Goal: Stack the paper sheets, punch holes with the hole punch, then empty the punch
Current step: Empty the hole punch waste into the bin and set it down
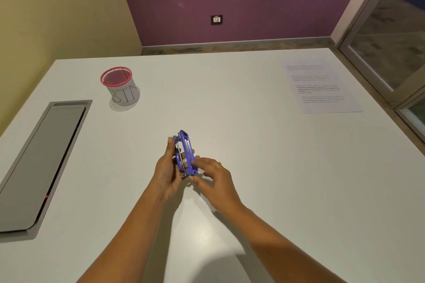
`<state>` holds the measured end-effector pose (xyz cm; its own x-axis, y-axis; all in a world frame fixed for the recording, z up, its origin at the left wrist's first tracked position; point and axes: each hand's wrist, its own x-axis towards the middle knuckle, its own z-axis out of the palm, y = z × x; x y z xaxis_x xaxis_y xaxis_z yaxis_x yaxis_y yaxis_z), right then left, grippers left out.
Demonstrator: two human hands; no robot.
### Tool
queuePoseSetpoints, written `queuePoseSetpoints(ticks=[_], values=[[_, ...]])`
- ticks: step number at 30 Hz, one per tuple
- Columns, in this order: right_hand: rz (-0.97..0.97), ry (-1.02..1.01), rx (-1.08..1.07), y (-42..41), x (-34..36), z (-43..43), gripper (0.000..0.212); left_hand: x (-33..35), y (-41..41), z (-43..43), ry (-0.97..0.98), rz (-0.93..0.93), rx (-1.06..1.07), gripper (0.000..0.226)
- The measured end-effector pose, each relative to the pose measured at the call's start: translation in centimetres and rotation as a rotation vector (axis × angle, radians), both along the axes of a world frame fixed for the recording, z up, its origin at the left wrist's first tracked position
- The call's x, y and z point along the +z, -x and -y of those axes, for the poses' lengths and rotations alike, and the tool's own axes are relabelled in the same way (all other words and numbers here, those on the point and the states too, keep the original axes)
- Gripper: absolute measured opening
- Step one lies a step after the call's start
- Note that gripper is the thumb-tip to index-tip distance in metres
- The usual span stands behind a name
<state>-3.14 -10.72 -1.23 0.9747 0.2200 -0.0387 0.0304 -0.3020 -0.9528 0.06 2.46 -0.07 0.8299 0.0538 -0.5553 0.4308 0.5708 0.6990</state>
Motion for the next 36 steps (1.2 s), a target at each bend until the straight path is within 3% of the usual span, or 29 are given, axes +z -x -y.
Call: queuePoseSetpoints(ticks=[9, 13, 23, 36], values=[[-0.146, -0.004, 0.069, 0.2, -0.9, -0.2, 0.027, -0.9, 1.0, -1.0, -0.554, -0.142, 0.08, 0.037], [-0.219, 0.032, 0.061, 0.2, -1.2, -0.3, 0.028, -0.7, 1.1, -1.0, -0.615, -0.139, 0.1, 0.028], [-0.232, 0.063, 0.079, -0.4, -1.4, -0.1, 0.028, -0.7, 1.4, -1.2, -0.691, -0.184, 0.099, 0.031], [-0.249, 0.114, 0.219, -1.6, 0.7, -7.8, 0.036, -0.2, 1.5, -7.3, -1.104, -0.176, 0.137, 0.032]])
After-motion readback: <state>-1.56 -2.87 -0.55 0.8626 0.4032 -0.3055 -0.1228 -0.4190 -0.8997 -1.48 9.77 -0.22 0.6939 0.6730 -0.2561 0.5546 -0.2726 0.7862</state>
